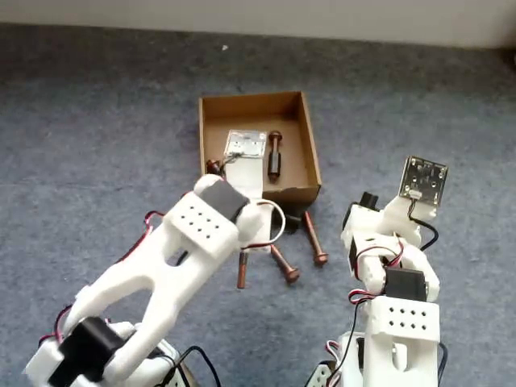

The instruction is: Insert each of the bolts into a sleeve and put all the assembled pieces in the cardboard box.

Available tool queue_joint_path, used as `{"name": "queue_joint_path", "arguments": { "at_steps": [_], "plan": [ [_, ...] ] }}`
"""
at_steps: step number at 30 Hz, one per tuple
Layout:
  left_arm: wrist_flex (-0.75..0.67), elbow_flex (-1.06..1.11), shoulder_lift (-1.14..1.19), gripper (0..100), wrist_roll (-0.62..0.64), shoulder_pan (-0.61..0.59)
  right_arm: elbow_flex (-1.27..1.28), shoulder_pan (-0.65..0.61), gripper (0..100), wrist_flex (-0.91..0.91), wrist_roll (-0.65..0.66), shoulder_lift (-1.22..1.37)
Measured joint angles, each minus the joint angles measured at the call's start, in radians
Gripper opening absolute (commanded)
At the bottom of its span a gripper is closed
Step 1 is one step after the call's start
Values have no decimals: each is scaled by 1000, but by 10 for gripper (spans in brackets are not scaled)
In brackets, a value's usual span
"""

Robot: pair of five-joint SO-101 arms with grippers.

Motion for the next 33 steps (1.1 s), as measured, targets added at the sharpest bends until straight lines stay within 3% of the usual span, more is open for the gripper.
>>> {"name": "queue_joint_path", "arguments": {
  "at_steps": [6, 18, 33],
  "plan": [
    [-11, 121, -230, 5, -72, 3, 0, -2, 5, 0, 0, 0],
    [-230, 465, -683, 5, -81, -3, 34, -54, 5, 0, 18, 0],
    [-362, 700, -1109, 5, -143, -2, 34, -364, 5, 0, 158, 0]
  ]
}}
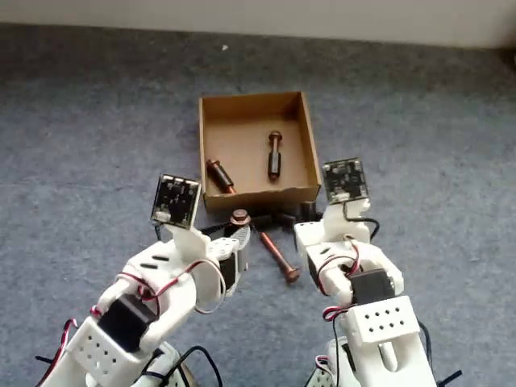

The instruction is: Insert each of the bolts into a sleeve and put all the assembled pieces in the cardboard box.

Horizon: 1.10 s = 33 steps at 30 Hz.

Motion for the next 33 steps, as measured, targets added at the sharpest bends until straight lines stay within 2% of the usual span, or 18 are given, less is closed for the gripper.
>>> {"name": "queue_joint_path", "arguments": {
  "at_steps": [5, 11, 17, 20, 24, 33],
  "plan": [
    [-58, 107, -218, 5, -28, 0, 0, -48, 5, 0, 6, 0],
    [-60, 167, -433, 5, -91, -2, 2, -110, 5, 0, 6, -29],
    [-77, 167, -446, 5, -91, -3, 2, -184, 5, 0, 14, -250],
    [-101, 167, -446, 5, -91, -43, 44, -232, 5, 3, 55, -347],
    [-158, 132, -446, 5, -92, -86, 97, -281, 5, 5, 95, -419],
    [-230, 74, -446, 5, -40, -89, 157, -377, 5, 5, 207, -531]
  ]
}}
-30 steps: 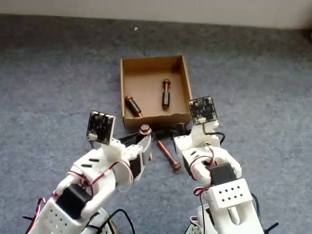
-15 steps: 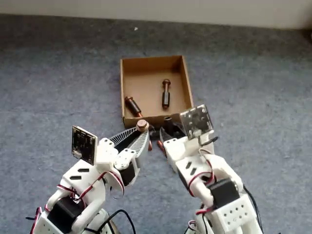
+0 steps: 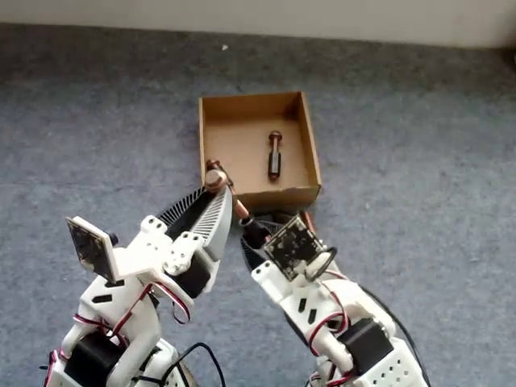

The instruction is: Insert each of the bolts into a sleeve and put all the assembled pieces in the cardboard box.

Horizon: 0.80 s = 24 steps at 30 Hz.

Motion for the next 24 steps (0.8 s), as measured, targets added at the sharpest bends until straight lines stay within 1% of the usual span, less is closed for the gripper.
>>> {"name": "queue_joint_path", "arguments": {
  "at_steps": [8, 20, 24],
  "plan": [
    [0, -3, 0, 5, 3, -2, 0, -32, 5, 0, 5, -110],
    [0, -8, -2, 5, 3, -6, 0, -32, 5, -6, 5, -123],
    [43, -35, -2, 5, 3, -6, 0, -32, 5, -6, 5, -123]
  ]
}}
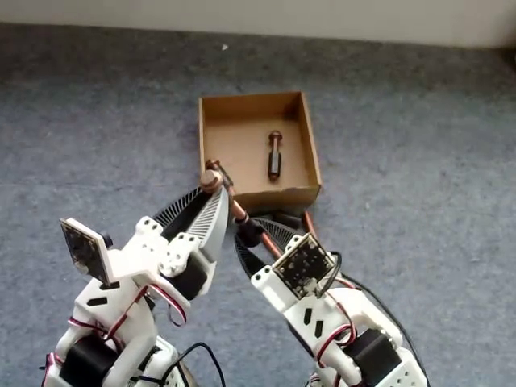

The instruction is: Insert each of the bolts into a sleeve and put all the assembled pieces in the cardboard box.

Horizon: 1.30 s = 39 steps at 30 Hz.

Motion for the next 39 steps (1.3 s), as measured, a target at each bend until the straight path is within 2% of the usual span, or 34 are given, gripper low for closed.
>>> {"name": "queue_joint_path", "arguments": {
  "at_steps": [8, 12, 18, 29, 39],
  "plan": [
    [126, -51, -3, 5, 3, 3, 2, -5, 5, -23, 3, 0],
    [130, -48, -3, 6, 3, 6, 2, -5, 5, -23, 9, 0],
    [127, -3, -6, 7, 6, 49, 3, -3, 5, -21, 87, 2],
    [144, -5, -8, 8, 6, 55, 5, -23, 5, -43, 95, 2],
    [193, -20, -6, 28, 25, 60, 2, -72, 5, -198, 92, 2]
  ]
}}
